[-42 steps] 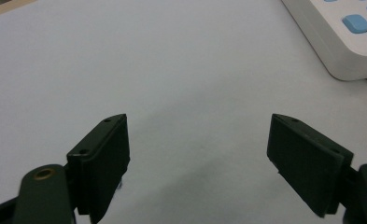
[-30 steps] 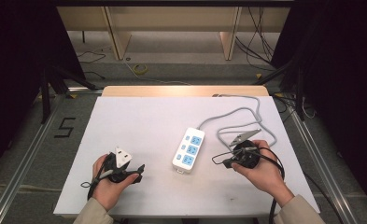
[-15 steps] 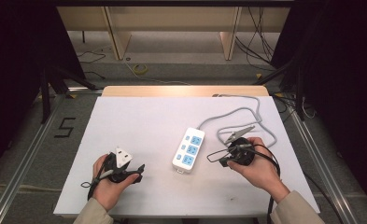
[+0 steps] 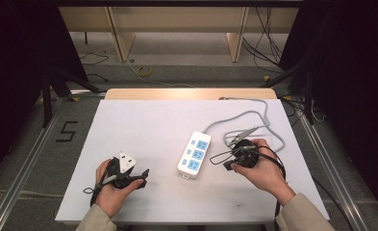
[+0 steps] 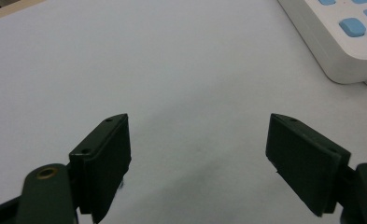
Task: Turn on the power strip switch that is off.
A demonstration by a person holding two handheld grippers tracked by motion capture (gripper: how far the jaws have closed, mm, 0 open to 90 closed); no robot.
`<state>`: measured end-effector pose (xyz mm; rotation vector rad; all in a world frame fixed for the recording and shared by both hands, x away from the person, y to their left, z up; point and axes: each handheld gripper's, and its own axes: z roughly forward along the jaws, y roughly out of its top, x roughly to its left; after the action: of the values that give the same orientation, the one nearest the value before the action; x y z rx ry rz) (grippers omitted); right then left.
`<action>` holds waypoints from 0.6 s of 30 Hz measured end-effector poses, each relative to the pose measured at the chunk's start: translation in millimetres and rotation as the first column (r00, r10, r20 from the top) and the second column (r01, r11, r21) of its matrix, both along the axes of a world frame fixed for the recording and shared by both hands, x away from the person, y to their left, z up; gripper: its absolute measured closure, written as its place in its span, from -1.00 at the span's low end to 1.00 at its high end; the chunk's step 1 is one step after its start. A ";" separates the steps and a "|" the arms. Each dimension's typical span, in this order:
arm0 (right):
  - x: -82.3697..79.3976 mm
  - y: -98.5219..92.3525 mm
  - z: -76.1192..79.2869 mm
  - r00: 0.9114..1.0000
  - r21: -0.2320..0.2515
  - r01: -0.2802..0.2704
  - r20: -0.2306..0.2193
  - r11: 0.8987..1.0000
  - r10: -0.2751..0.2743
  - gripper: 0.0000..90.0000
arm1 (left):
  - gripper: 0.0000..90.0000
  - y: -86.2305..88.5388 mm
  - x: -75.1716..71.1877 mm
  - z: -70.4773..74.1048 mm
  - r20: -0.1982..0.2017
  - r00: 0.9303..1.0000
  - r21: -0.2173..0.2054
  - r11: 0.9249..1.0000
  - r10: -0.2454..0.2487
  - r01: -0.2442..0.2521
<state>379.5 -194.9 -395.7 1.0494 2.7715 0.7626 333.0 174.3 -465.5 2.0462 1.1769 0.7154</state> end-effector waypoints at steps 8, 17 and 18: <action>2.9 4.8 2.6 1.000 -0.002 -0.002 -0.006 1.000 0.002 1.00 | -0.51 -1.2 -0.1 -0.5 -0.001 1.000 -0.001 1.000 -0.001 0.001; 4.9 9.4 3.6 1.000 -0.007 -0.008 -0.019 1.000 0.008 1.00 | -0.51 -1.8 -0.1 0.1 0.002 1.000 0.000 1.000 -0.004 0.004; 5.4 10.0 3.8 1.000 -0.006 -0.008 -0.018 1.000 0.008 1.00 | -0.51 -1.8 -0.1 0.2 0.001 1.000 0.000 1.000 -0.004 0.004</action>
<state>384.9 -184.9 -391.9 1.0495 2.7931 0.7485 332.8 172.5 -465.2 2.0469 1.1720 0.7149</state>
